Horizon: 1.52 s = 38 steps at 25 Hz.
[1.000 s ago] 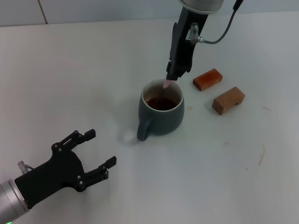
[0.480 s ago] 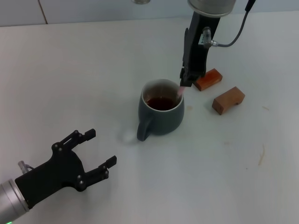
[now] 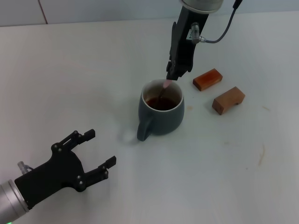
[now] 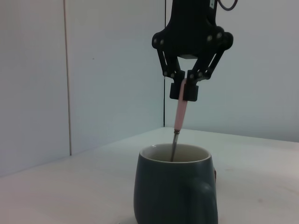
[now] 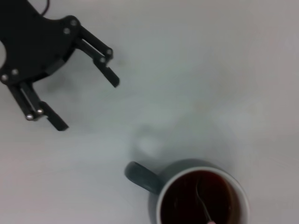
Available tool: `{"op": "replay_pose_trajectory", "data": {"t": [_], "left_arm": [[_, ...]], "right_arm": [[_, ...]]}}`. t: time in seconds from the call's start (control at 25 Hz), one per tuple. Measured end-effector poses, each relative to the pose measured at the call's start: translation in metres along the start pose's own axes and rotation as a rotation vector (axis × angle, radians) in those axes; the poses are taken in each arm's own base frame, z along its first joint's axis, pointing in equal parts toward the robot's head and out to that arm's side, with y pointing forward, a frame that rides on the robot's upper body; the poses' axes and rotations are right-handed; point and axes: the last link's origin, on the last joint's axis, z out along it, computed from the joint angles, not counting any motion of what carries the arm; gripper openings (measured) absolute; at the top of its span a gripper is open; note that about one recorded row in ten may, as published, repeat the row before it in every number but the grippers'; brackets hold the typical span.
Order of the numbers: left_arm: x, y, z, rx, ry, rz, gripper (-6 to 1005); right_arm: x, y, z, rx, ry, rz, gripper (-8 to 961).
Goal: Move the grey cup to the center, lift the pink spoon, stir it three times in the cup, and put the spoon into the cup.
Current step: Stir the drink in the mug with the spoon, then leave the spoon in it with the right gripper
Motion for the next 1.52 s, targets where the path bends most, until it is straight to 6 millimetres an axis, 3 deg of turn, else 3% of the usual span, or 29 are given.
{"op": "replay_pose_trajectory", "data": {"t": [0.32,0.72,1.52], "left_arm": [[0.0,0.0,0.0,-0.001,0.0,-0.001,844],[0.0,0.001,0.0,-0.006,0.0,-0.004,844],[0.0,0.002,-0.002,-0.008,0.002,-0.005,844]], "right_arm": [[0.009,0.001,0.0,0.0,0.073,0.025,114],[0.0,0.006,0.0,-0.036,-0.006,-0.02,115],[0.003,0.003,0.002,0.019,0.058,0.063,114]]}}
